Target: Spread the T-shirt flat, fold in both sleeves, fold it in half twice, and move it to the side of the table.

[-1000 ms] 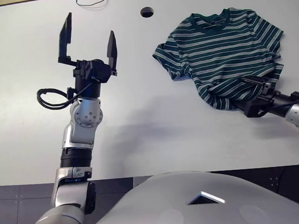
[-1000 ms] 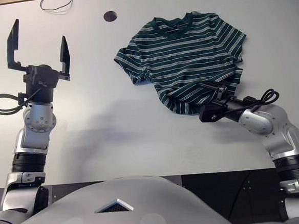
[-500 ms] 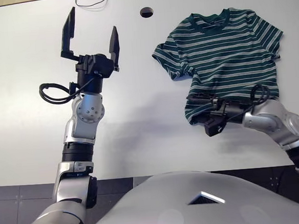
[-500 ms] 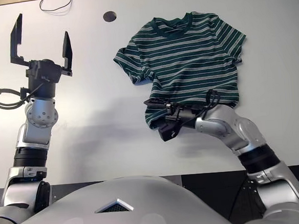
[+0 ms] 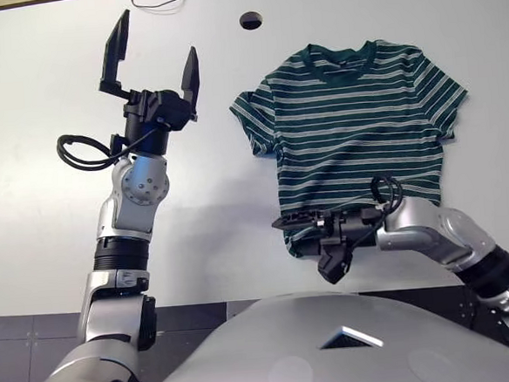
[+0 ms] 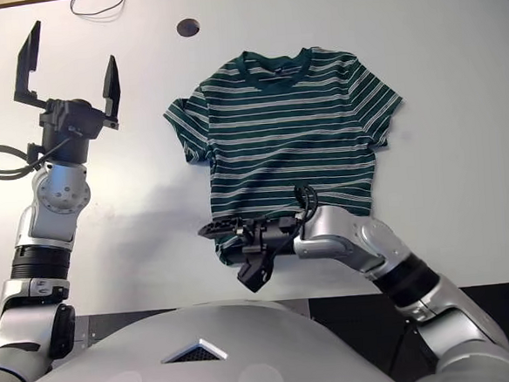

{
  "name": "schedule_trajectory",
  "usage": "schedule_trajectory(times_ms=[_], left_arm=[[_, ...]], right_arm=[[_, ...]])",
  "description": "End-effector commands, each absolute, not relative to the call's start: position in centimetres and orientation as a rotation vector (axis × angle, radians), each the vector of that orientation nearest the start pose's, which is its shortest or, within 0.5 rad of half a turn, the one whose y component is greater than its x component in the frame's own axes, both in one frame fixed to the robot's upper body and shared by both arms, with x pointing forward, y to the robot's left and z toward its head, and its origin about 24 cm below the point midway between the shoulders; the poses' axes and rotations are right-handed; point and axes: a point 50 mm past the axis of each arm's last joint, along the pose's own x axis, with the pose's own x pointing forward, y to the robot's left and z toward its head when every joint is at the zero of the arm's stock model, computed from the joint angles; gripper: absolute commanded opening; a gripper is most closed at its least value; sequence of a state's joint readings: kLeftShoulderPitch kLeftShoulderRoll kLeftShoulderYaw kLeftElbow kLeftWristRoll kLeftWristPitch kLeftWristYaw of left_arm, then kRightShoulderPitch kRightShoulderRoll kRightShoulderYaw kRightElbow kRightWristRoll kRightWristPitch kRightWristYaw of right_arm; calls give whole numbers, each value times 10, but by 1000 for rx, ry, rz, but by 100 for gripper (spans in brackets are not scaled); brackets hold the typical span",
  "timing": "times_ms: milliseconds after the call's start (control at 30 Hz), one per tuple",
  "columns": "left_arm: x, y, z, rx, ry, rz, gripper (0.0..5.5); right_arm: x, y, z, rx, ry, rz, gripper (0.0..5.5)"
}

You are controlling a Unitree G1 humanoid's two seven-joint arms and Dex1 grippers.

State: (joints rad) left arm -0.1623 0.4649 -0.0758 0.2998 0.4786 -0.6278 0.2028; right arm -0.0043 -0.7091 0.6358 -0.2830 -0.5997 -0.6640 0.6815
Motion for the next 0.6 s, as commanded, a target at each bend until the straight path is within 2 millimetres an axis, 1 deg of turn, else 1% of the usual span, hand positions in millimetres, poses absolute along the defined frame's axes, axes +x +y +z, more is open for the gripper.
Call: schedule_trajectory(times_ms=[33, 133, 200, 267, 367, 433, 500, 533, 600], left_arm=[[276, 197, 81, 883, -517, -187, 465], [283, 184, 72, 920, -493, -293, 465], [287, 167, 62, 979, -472, -433, 465], [291, 145, 53, 1031, -456, -612, 465], [298, 106, 38, 1037, -389, -943, 465], [306, 90, 32, 1060, -322, -1072, 465], [315, 83, 27, 1134, -245, -1122, 465], [321, 83, 24, 1190, -201, -1125, 465], [330, 90, 17, 1309, -107, -1096, 465]], right_arm=[[137, -91, 52, -1217, -495, 1647, 419], [141, -80, 64, -1170, -575, 1576, 419], [143, -79, 65, -1171, -579, 1559, 419], [144, -80, 63, -1182, -567, 1549, 419], [145, -79, 59, -1186, -548, 1549, 419], [145, -78, 57, -1186, -543, 1550, 419], [144, -77, 55, -1185, -539, 1550, 419], [143, -77, 55, -1184, -535, 1553, 419], [140, -79, 54, -1183, -519, 1570, 419]])
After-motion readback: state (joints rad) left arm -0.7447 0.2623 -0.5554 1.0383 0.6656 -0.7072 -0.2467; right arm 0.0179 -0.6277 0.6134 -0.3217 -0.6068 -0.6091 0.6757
